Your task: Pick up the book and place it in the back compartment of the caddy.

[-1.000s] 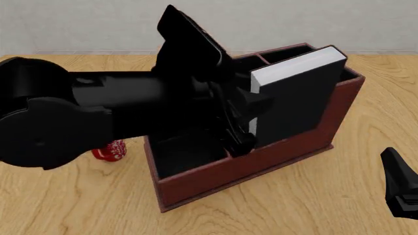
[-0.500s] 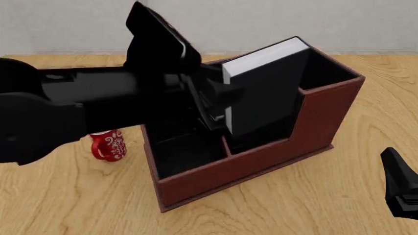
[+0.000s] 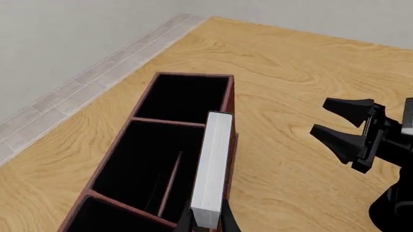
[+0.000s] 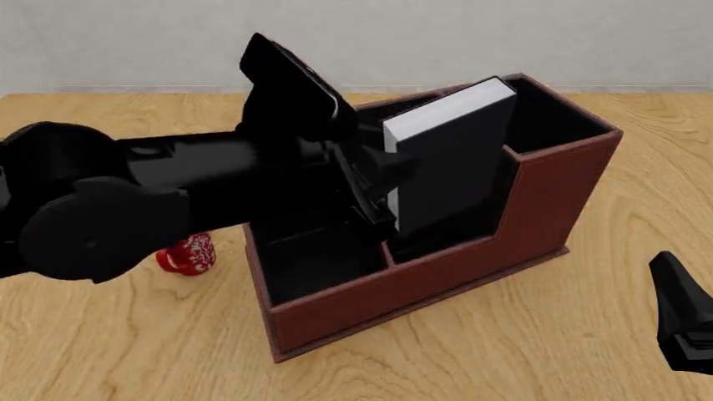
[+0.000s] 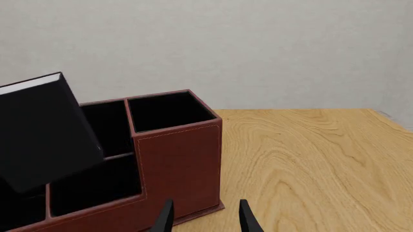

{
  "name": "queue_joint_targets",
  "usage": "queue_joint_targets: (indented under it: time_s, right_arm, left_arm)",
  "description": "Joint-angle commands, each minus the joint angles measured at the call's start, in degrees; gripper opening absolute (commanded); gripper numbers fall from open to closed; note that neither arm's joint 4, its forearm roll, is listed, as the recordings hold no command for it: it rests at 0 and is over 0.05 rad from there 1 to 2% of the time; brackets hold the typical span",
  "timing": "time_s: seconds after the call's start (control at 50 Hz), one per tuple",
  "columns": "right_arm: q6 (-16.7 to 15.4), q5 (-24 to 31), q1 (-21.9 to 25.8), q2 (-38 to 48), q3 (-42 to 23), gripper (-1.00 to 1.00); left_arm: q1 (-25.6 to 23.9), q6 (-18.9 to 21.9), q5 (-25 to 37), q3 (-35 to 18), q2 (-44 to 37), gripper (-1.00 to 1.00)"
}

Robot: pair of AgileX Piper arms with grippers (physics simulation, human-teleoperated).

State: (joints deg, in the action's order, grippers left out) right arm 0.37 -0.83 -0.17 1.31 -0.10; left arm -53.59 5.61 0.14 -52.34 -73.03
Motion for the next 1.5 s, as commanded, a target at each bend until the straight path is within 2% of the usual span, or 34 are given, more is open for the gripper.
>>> queue_joint_targets:
  time_s: [0.02,0.5,1.06,1.5]
  right_arm:
    - [-0.01,0.0,0.0,-0.01,0.0,1.0]
    - [0.01,-0.01,0.0,0.01,0.0,1.0]
    - [0.0,0.01,0.01,-0.01,0.0,1.0]
    - [0.01,0.0,0.0,0.01,0.0,1.0]
  left_arm:
    - [-0.23,0.35,-2.8,-0.63,-2.86,-1.0]
    - [0.31,0.69,-6.55,-0.03,-7.77,-1.0]
    - [1.51,1.53,-7.28,-2.89,-12.6,-1.0]
    - [3.8,1.99,-9.4,-0.41,-13.8,-1.0]
